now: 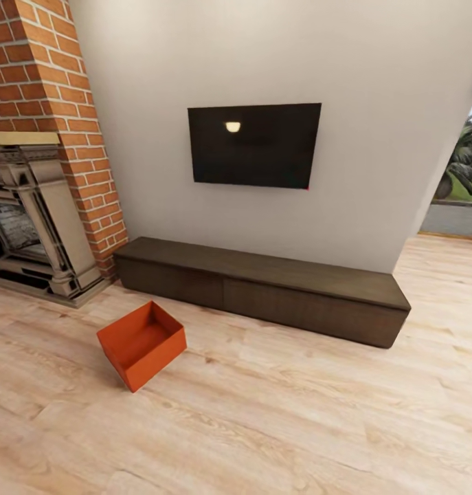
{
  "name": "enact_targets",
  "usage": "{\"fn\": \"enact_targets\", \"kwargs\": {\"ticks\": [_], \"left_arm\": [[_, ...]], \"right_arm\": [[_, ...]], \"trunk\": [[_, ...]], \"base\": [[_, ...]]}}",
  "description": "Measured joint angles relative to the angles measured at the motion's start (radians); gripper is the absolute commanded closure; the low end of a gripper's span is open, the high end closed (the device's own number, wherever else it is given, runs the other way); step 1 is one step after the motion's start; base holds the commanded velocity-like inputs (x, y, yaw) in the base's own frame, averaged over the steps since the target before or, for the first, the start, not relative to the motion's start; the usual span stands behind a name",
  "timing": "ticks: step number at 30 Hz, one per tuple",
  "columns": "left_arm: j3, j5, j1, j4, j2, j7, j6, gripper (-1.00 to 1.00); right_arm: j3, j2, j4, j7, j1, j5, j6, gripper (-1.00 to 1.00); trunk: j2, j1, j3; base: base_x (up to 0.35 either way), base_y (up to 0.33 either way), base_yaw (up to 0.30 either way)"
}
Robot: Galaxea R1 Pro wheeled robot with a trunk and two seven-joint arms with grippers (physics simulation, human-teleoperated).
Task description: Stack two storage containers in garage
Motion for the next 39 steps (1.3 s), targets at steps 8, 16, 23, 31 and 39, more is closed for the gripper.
{"fn": "enact_targets", "kwargs": {"ticks": [8,16,23,31,39], "left_arm": [[0.000,0.000,0.000,0.000,0.000,0.000,0.000,-1.00],[0.000,0.000,0.000,-0.001,0.000,0.000,0.000,-1.00],[0.000,0.000,0.000,-0.001,0.000,0.000,0.000,-1.00],[0.000,-0.001,0.000,-0.001,0.000,0.000,0.000,-1.00],[0.000,0.000,0.000,0.000,0.000,0.000,0.000,-1.00]], "right_arm": [[0.000,0.000,0.000,0.000,-0.001,0.000,0.000,-1.00],[0.000,0.000,0.000,0.000,0.000,0.000,0.000,-1.00],[0.000,0.000,0.000,0.000,0.000,0.000,0.000,-1.00],[0.000,0.000,0.000,0.000,-0.001,0.000,0.000,-1.00],[0.000,0.000,0.000,0.000,0.000,0.000,0.000,-1.00]], "trunk": [[0.000,0.000,0.000],[0.000,0.000,0.000],[0.000,0.000,0.000],[0.000,0.000,0.000],[0.000,0.000,0.000]], "base": [[0.322,0.000,0.000],[0.322,0.000,0.000],[0.322,0.000,0.000],[0.322,0.000,0.000],[0.322,0.000,0.000]]}}
